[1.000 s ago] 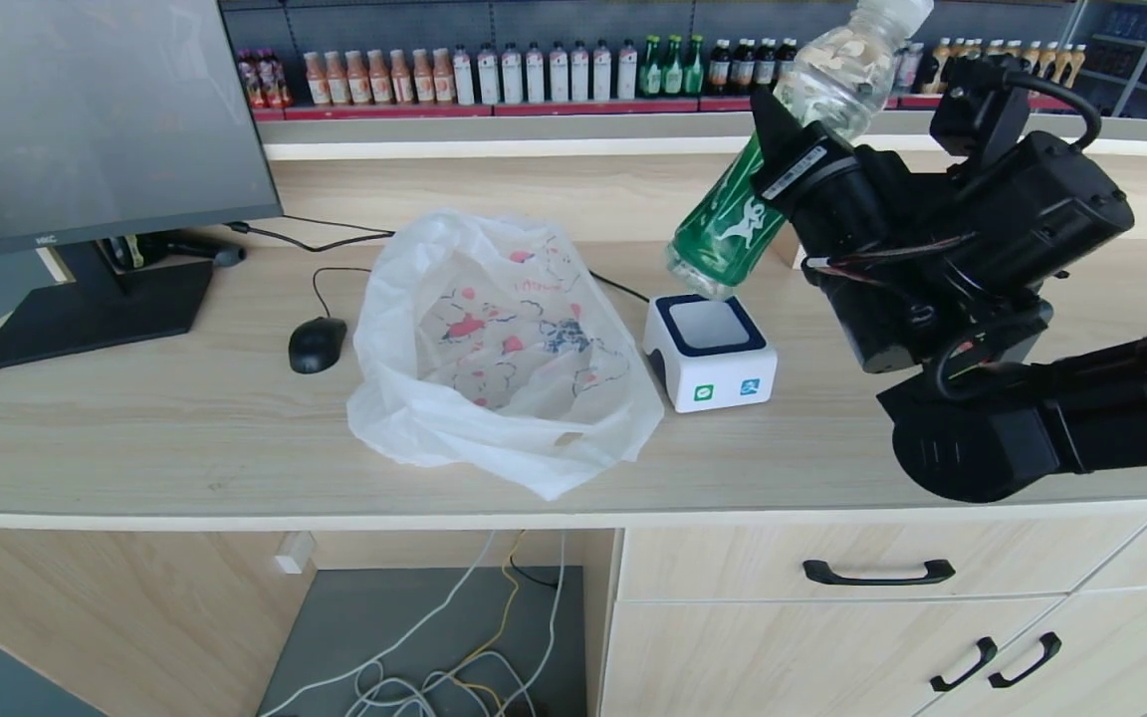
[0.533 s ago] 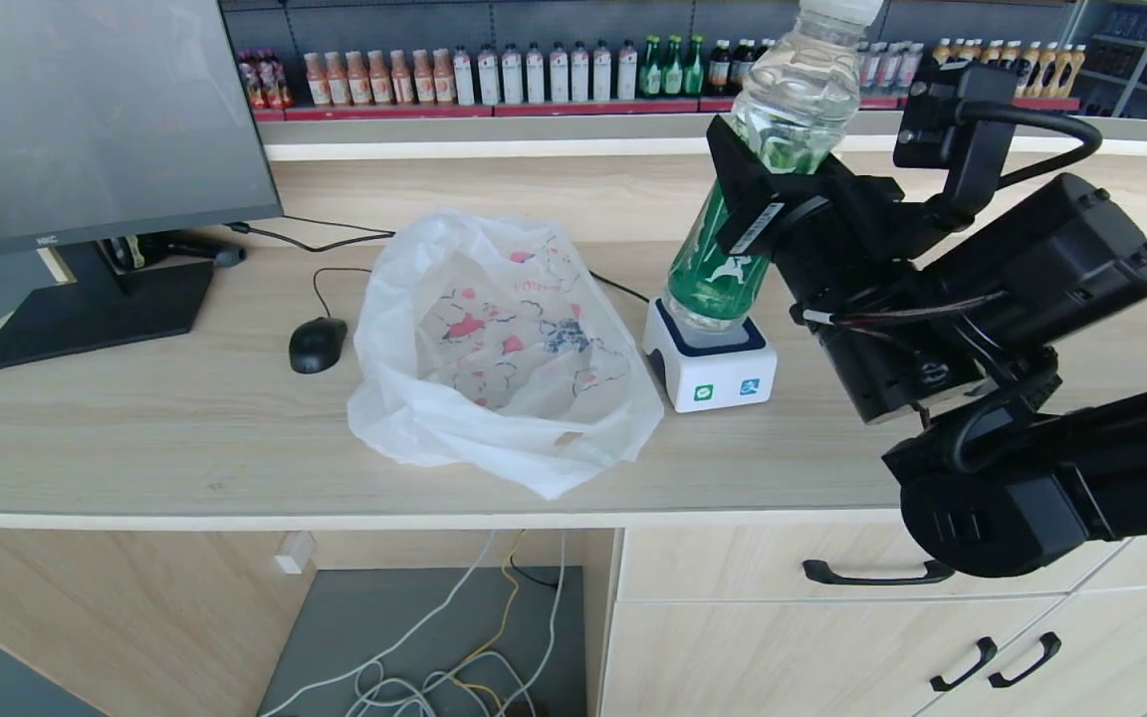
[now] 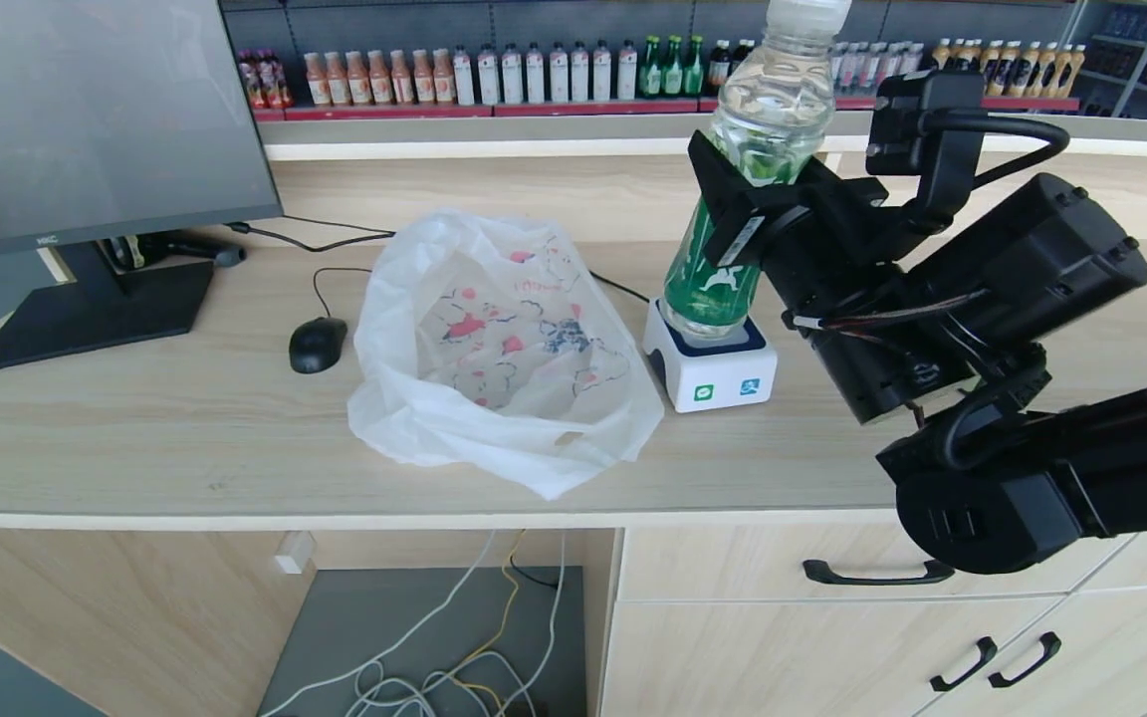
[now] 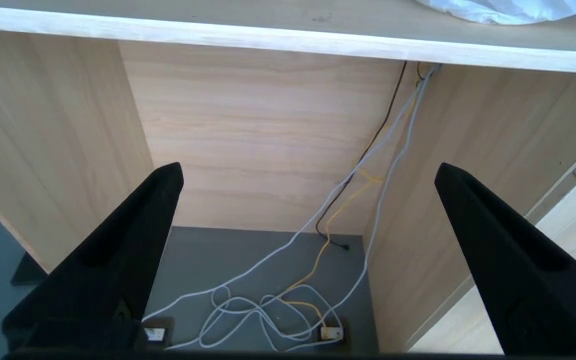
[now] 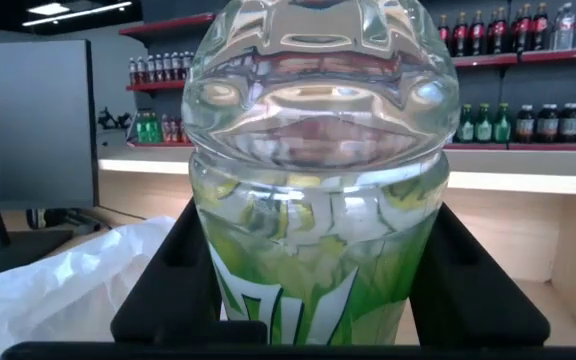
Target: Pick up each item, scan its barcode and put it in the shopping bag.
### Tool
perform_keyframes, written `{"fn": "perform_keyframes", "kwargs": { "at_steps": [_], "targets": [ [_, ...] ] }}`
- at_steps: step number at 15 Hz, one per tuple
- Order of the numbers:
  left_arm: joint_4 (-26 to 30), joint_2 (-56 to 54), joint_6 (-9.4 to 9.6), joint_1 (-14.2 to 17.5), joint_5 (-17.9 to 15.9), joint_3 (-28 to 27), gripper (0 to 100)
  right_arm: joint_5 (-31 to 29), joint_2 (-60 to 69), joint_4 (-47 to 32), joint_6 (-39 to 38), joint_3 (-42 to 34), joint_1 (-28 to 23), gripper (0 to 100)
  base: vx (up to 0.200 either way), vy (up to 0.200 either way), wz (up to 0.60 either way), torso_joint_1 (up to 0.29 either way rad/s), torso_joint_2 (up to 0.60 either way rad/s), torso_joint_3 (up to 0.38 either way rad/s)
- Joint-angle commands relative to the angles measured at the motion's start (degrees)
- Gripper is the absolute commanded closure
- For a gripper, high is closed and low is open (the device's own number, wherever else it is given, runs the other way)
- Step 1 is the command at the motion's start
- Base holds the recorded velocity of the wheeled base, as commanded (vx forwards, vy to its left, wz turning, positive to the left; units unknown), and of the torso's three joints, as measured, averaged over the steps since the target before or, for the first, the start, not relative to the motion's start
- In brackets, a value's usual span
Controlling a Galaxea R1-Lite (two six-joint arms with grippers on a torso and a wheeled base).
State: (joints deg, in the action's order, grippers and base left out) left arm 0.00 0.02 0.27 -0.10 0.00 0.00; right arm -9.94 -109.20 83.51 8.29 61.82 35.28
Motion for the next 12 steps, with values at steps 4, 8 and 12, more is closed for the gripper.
{"fn": "perform_keyframes", "kwargs": {
  "at_steps": [4, 8, 12],
  "targets": [
    [0.00, -0.02, 0.00, 0.01, 0.00, 0.00, 0, 0.00, -0.75, -1.33, -0.03, 2.17, -0.04, 100, 0.000, 0.200, 0.00, -0.001, 0.00, 0.004],
    [0.00, -0.02, 0.00, 0.01, 0.00, 0.00, 0, 0.00, -1.19, -2.12, -0.03, 2.25, 0.05, 100, 0.000, 0.200, 0.00, -0.001, 0.00, 0.005],
    [0.00, -0.02, 0.00, 0.01, 0.00, 0.00, 0, 0.09, -2.07, -2.12, -0.12, 2.69, 0.14, 100, 0.000, 0.100, 0.00, -0.001, 0.00, -0.001]
  ]
}}
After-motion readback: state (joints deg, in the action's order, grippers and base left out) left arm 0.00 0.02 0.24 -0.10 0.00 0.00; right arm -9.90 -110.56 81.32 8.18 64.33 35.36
